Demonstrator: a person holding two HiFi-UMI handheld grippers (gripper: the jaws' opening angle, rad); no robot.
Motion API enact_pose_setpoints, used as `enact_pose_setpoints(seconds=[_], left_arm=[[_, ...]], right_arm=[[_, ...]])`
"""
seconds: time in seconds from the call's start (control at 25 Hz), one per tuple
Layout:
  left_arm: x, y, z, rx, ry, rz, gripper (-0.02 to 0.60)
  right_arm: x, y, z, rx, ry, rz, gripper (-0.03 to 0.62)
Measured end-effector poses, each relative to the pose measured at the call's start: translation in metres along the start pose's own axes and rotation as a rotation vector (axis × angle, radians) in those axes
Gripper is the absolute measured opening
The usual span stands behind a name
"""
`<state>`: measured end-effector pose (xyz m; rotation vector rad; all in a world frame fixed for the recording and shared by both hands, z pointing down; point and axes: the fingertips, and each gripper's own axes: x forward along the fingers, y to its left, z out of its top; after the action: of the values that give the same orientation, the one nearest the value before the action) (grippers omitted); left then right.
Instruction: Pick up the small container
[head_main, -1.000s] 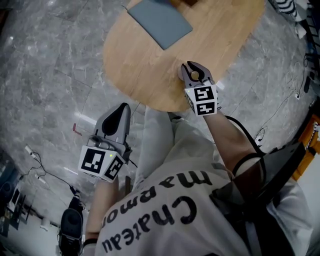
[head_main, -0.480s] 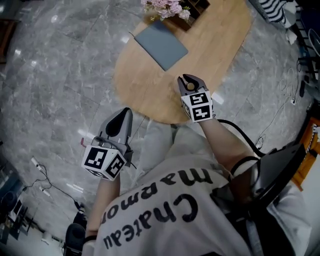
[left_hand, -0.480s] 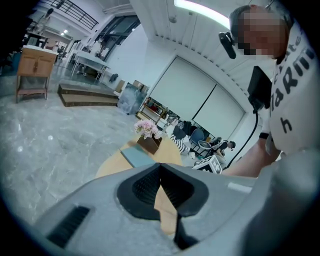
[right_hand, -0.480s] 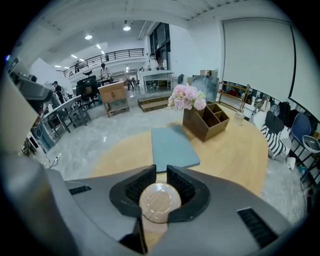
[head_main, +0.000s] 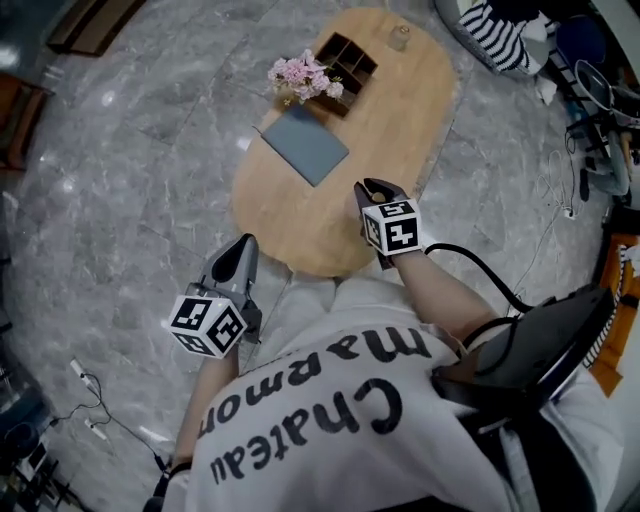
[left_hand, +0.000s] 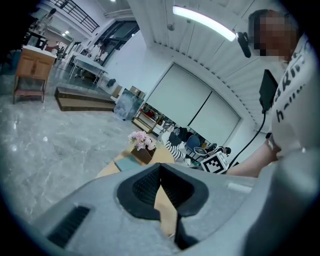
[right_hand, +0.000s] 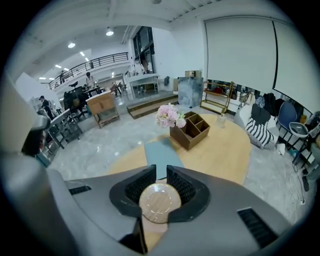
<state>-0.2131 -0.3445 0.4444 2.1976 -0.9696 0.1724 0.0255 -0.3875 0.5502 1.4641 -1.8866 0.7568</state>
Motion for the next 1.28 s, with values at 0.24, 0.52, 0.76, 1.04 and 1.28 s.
enact_pose_setpoints(seconds=[0.24, 0.52, 0.76, 1.04, 1.28], left_arm=[[-0.002, -0.022, 0.018, -0.016, -0.003, -0.033, 0.014], [0.004, -0.071, 0.073, 0.127, -0.114, -0.041, 0.014], [0.000, -0.137, 0.093, 0.183, -0.201, -0.038, 0.014], [-0.021, -0.220, 0.103, 0.215, -0.301, 0.033, 0.014], [-0.010, -0.242, 0.060, 0.227, -0.375, 0.071, 0.014]], right_arm=[[-0.043, 0.010, 0.037, 0.018, -0.063, 0.099, 0.069], [-0.101, 0.015, 0.113, 0.010, -0.264, 0.206, 0.070], [-0.173, 0.002, 0.151, 0.034, -0.420, 0.294, 0.069], [-0.272, -0.021, 0.170, -0.008, -0.514, 0.342, 0.069], [-0.300, -0.041, 0.141, -0.098, -0.594, 0.394, 0.069]])
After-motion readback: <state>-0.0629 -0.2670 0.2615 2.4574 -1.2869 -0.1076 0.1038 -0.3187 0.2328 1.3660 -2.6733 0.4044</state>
